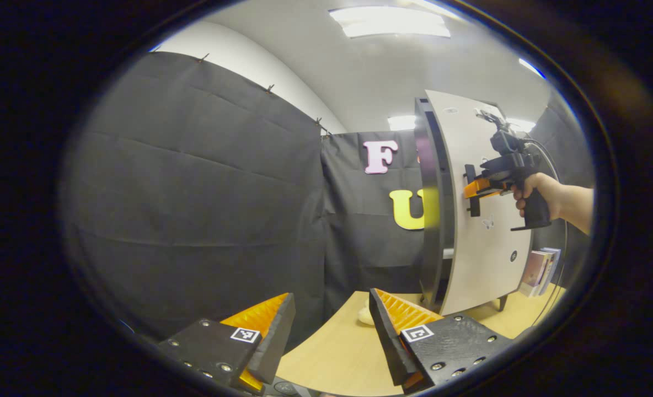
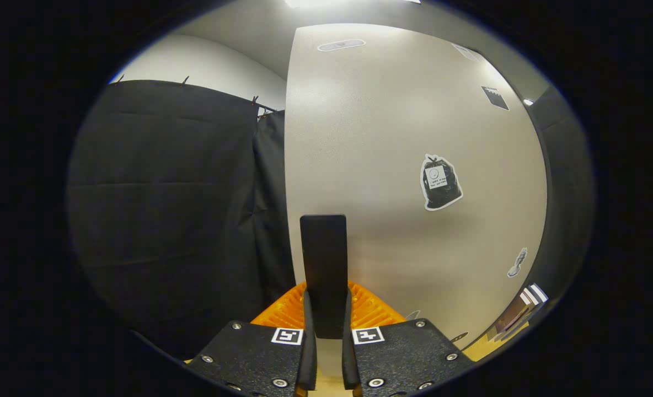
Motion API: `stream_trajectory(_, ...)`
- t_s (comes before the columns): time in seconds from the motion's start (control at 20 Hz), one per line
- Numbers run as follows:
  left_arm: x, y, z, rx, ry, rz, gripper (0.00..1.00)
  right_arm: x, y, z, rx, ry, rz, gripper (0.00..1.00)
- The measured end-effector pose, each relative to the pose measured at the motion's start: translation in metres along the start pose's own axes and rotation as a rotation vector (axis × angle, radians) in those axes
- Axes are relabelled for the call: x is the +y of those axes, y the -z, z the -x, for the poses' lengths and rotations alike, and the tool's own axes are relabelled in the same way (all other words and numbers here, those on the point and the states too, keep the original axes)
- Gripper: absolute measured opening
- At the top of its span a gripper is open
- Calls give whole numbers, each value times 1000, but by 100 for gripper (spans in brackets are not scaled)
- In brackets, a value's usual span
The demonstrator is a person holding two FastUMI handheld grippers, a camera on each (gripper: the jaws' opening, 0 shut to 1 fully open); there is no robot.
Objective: Open the cabinet door with the right hand, grasp the bottle in the cabinet with the left hand and place it on the coaster, then close the cabinet door with the right hand.
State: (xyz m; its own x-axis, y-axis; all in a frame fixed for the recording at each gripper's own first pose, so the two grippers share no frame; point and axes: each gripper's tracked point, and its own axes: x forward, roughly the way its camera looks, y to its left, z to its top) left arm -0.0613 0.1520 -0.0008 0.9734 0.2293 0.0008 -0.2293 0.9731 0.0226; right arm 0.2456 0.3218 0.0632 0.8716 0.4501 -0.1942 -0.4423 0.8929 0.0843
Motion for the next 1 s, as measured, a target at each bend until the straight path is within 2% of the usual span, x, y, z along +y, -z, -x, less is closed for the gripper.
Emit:
stream_trajectory(0.5, -48, -16, 24, -16, 20, -19, 77, -6, 2, 20, 6, -104, 2, 18)
stream_trajectory(1.0, -95, -26, 23, -32, 77, -30, 77, -15, 2, 54, 8, -159, 15, 18)
